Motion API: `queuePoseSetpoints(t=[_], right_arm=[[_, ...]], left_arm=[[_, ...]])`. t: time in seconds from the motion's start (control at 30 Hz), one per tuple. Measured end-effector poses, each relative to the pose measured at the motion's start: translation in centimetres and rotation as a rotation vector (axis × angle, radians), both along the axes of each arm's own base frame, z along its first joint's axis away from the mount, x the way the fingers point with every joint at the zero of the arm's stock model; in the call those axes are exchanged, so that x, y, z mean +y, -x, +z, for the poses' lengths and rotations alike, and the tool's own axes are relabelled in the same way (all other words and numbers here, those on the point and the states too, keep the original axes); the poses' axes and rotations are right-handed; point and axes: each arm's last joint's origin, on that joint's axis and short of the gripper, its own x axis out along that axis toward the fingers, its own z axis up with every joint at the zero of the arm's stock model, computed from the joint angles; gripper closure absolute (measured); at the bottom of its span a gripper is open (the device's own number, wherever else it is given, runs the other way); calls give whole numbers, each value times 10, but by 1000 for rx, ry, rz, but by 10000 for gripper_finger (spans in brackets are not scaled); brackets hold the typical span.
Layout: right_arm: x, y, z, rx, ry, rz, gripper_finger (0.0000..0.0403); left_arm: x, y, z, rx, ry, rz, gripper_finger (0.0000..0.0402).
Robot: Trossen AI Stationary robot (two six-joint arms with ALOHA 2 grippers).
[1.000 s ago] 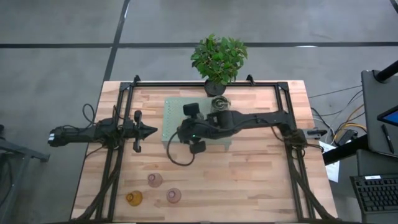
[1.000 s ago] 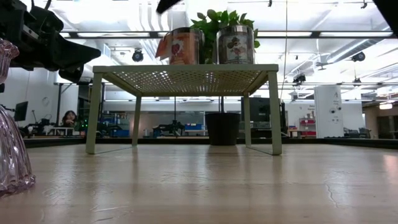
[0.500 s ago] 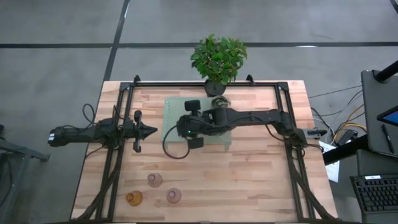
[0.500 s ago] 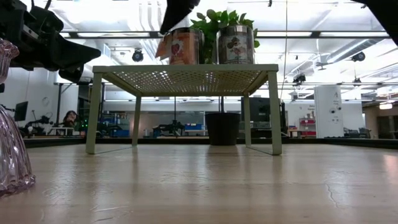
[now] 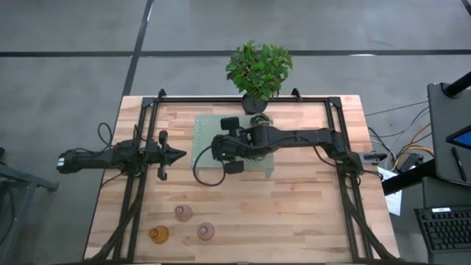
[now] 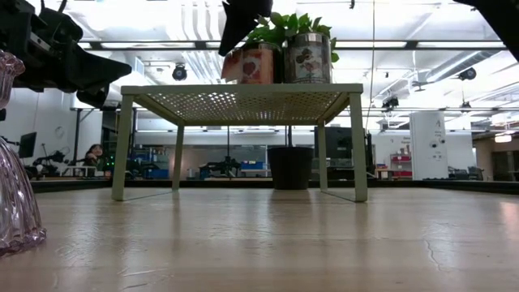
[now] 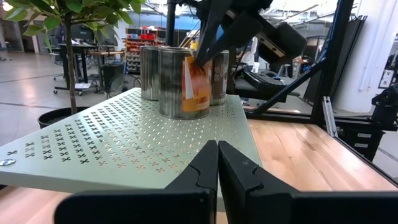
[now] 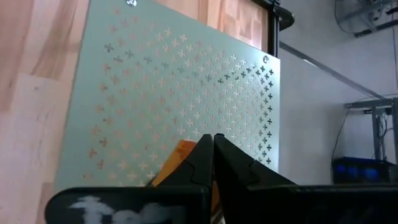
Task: Pick & Place candle stick holders
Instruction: Put the silver scented candle on the shelf, then put the pink glass candle holder on the shelf
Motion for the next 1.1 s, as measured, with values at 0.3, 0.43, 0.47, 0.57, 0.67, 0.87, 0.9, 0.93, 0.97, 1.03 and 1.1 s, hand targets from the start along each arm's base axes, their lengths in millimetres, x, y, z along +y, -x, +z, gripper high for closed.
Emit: queuePoseSetpoints(t=[0.3,0.43,0.47,0.57,0.67,0.87,0.9,0.93,0.97,1.03,1.1], right_arm=[[-2,3,-1,29,46,-28,394],[-2,4,-2,39,45,-36,394],[-3,4,-2,39,46,-37,394],[-3,4,-1,37,70,-51,394],[-4,4,-1,37,82,-57,394],[2,8,8,19,90,-36,394],[5,9,13,1,87,-31,394],[9,11,18,-20,80,-28,394],[12,14,24,-42,64,-24,394],[20,21,36,-79,-3,-1,394],[25,31,46,-106,-88,6,394]], left_arm=[[0,0,0,0,0,0,392],[0,0,0,0,0,0,392],[0,0,0,0,0,0,392],[0,0,0,0,0,0,392],[0,0,0,0,0,0,392],[0,0,0,0,0,0,392],[0,0,0,0,0,0,392],[0,0,0,0,0,0,392],[0,0,0,0,0,0,392],[0,0,0,0,0,0,392],[0,0,0,0,0,0,392]])
